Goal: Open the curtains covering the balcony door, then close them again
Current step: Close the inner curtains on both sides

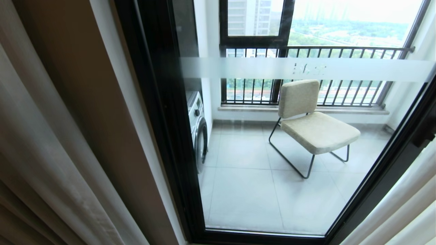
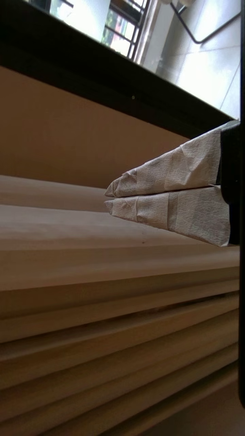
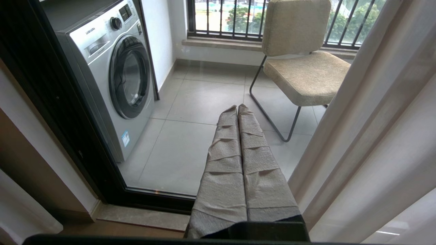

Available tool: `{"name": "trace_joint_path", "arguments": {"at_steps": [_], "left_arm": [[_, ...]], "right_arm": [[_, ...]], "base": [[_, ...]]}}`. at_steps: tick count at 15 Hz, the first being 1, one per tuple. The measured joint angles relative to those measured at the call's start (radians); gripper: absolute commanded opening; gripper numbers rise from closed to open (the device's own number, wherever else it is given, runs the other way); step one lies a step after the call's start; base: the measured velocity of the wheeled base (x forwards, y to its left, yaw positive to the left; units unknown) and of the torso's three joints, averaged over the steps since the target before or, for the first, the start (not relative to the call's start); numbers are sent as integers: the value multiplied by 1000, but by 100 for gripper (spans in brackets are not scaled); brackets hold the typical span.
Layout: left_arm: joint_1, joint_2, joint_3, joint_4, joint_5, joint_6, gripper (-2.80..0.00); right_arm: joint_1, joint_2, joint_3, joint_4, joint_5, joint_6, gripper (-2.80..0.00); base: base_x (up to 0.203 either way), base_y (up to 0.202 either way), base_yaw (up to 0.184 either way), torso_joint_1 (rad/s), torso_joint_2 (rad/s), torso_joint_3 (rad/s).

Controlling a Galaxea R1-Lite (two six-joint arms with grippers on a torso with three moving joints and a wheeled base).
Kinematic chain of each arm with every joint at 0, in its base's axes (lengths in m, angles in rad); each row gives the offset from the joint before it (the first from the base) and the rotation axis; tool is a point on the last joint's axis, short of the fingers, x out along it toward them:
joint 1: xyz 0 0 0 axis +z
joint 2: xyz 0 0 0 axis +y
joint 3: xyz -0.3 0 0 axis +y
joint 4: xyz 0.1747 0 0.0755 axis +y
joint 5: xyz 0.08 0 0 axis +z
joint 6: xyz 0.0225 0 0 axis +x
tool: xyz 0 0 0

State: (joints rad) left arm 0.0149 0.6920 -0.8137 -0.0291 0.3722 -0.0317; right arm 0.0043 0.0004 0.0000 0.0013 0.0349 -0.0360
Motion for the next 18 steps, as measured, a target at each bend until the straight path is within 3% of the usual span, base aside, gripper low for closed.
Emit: {"name": "trace_joint_path", "arguments": {"at_steps": [1,2,4,10,14,16,18], "left_arm": [[3,45,-39,0,45,0,-95],[11,90,-75,0,84,0,0],[47,167,-134,2,113,-1,0],[181,366,-288,-3,112,-8,0],[225,468,-335,-74,107,-8,0],[250,516,-347,-124,86,-8,0],[284,557,-356,-163,14,-9,0]], "right_arm": [[0,0,0,0,0,0,-280],[0,0,0,0,0,0,-280],[0,0,0,0,0,-1,-280],[0,0,0,0,0,0,-280],[0,0,0,0,0,0,-280],[0,0,0,0,0,0,-280],[0,0,0,0,0,-1,-280]], "base": [[0,0,0,0,0,0],[0,0,0,0,0,0],[0,0,0,0,0,0],[0,0,0,0,0,0],[0,0,0,0,0,0],[0,0,0,0,0,0],[0,0,0,0,0,0]]}}
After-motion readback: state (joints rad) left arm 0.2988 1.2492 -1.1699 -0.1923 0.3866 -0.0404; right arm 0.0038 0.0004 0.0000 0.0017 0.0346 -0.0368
